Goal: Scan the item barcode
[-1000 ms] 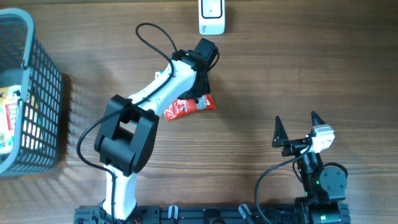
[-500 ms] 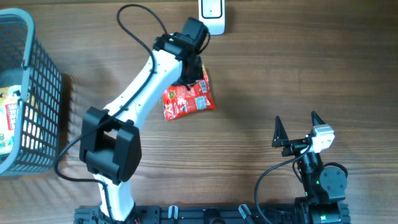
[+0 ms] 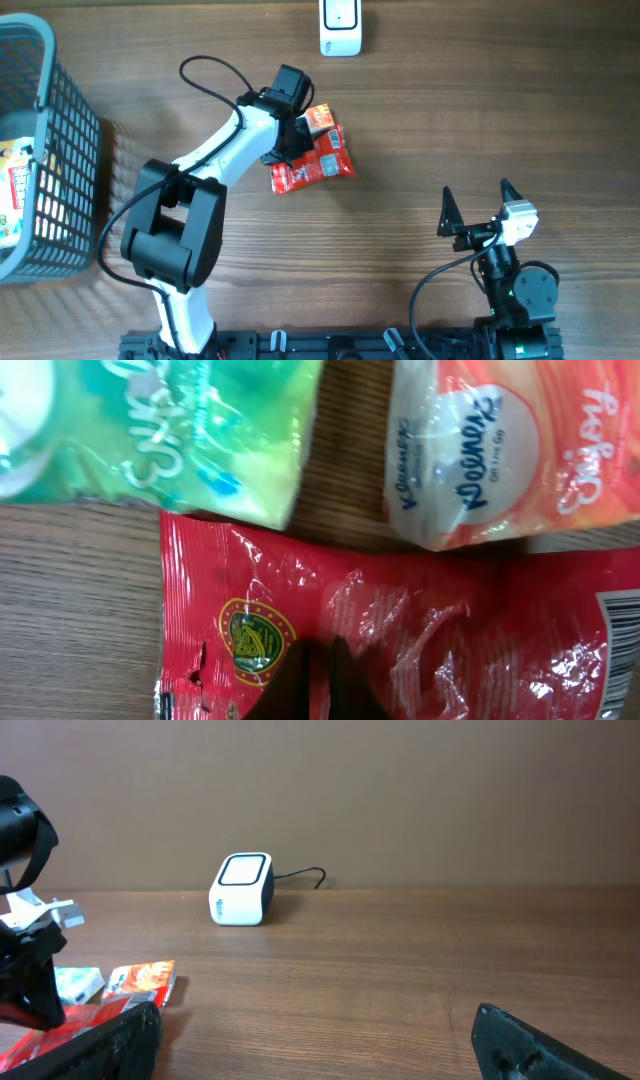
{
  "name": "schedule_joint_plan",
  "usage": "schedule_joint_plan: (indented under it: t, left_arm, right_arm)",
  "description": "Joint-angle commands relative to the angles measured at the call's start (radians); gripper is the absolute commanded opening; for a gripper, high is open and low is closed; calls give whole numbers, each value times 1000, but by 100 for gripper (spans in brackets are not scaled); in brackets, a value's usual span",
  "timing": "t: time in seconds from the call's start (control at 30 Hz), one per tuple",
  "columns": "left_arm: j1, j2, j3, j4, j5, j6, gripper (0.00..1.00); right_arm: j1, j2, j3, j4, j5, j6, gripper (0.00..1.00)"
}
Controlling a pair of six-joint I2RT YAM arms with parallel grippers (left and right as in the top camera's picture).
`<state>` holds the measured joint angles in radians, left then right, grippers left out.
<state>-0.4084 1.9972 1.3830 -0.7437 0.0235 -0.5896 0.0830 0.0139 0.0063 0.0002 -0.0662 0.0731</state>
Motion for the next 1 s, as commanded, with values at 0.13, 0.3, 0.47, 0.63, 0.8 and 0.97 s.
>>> schedule_joint_plan:
  t: [0.13,0.3,0.47,0.63,0.8,0.97]
  left_arm:
    - [33,-121,185,-185,33,25,4]
    - [-17,-152,185,-181,63,20,4]
    - [-115,-71,135,-122,32,19,4]
    - [-144,56,105,-79,-14,-18,4]
    - [-122,67,134,-91,-17,-17,4]
    - [-69,-50,402,-296,-10,-13,4]
  right_arm:
    - [4,-4,-1,2,6,-14,100]
    - [4,-4,-1,2,6,-14,100]
    - [4,-4,-1,2,6,-14,100]
    - [4,-4,-1,2,6,-14,100]
    - [4,-4,-1,2,6,-14,100]
    - [4,-4,-1,2,6,-14,100]
